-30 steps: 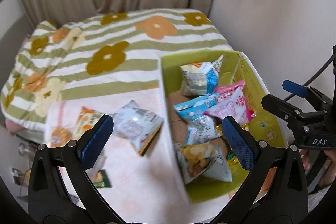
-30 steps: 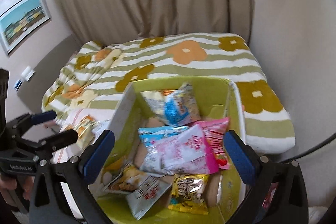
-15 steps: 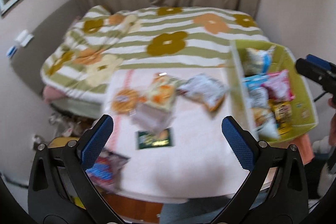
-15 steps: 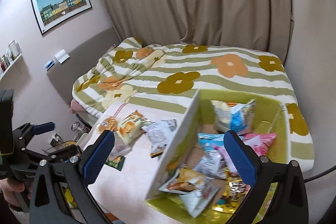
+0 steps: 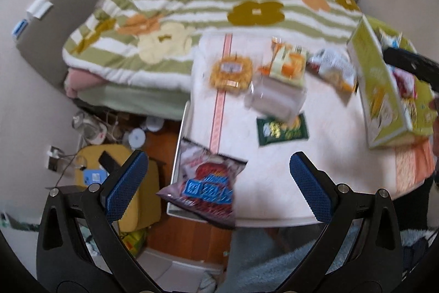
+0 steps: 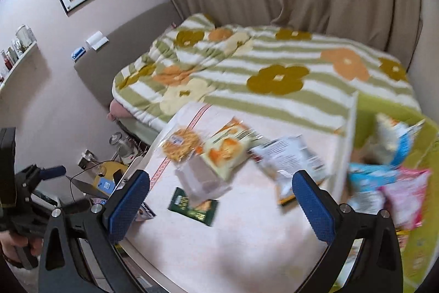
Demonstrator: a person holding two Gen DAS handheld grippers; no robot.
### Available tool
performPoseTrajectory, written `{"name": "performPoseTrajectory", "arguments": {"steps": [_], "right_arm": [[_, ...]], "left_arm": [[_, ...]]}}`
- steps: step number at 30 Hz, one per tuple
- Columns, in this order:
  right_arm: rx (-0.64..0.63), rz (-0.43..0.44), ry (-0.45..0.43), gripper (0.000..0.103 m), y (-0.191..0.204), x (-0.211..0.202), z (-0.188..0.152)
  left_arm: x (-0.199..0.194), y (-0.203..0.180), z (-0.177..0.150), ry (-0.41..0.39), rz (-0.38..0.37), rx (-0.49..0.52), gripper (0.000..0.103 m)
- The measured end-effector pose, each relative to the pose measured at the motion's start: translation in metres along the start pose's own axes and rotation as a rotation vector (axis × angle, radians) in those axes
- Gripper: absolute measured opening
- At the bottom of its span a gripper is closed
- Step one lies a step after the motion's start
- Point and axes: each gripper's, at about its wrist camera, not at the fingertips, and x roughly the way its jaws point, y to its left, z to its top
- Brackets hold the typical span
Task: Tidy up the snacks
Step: 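Move both tools back over the snacks on the table, then grasp the red-blue Sponge bag with the left gripper while the right grasps the white translucent bag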
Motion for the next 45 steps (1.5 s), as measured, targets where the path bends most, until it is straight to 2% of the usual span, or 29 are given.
{"name": "performPoseTrajectory", "arguments": {"steps": [6,11,16,21,24,26,28,31,34,36,38,45], "right_arm": [[-0.009,-0.006,0.088,0.103,0.031,0.060,-0.011],[-0.043,-0.005,0.156,0.103,0.044,0.098,-0.023],[-0.185,-0.006,0.213,0.103,0.057,0.127,-0.031],[-0.307,0.035,0.272,0.103,0.058,0.154,-0.031],[-0.374,0.048,0.299,0.103,0.060,0.167,-0.031],[-0.391,0.057,0.312,0.102,0.060,0.174,-0.032],[-0.401,0.080,0.329,0.096,0.060,0.179,-0.032],[-0.426,0.095,0.351,0.094,0.061,0.187,-0.031],[-0.455,0.112,0.360,0.094,0.061,0.191,-0.028],[-0.466,0.115,0.368,0.093,0.061,0.194,-0.025],[-0.469,0.122,0.383,0.088,0.060,0.197,-0.023],[-0.510,0.142,0.426,0.088,0.054,0.204,-0.023]], "left_arm": [[0.046,0.007,-0.014,0.104,-0.012,0.115,0.103],[0.073,0.006,-0.026,0.137,0.012,0.177,0.102],[0.092,-0.005,-0.033,0.160,0.023,0.214,0.102],[0.109,-0.018,-0.036,0.187,0.082,0.241,0.102],[0.120,-0.020,-0.036,0.216,0.085,0.235,0.102],[0.127,-0.020,-0.036,0.236,0.089,0.226,0.097],[0.134,-0.020,-0.037,0.255,0.094,0.215,0.094],[0.139,-0.018,-0.037,0.269,0.107,0.194,0.093],[0.142,-0.014,-0.037,0.283,0.115,0.165,0.085],[0.145,-0.011,-0.036,0.292,0.109,0.152,0.084],[0.145,-0.011,-0.035,0.294,0.106,0.158,0.083],[0.153,-0.005,-0.033,0.312,0.080,0.101,0.078]]}}
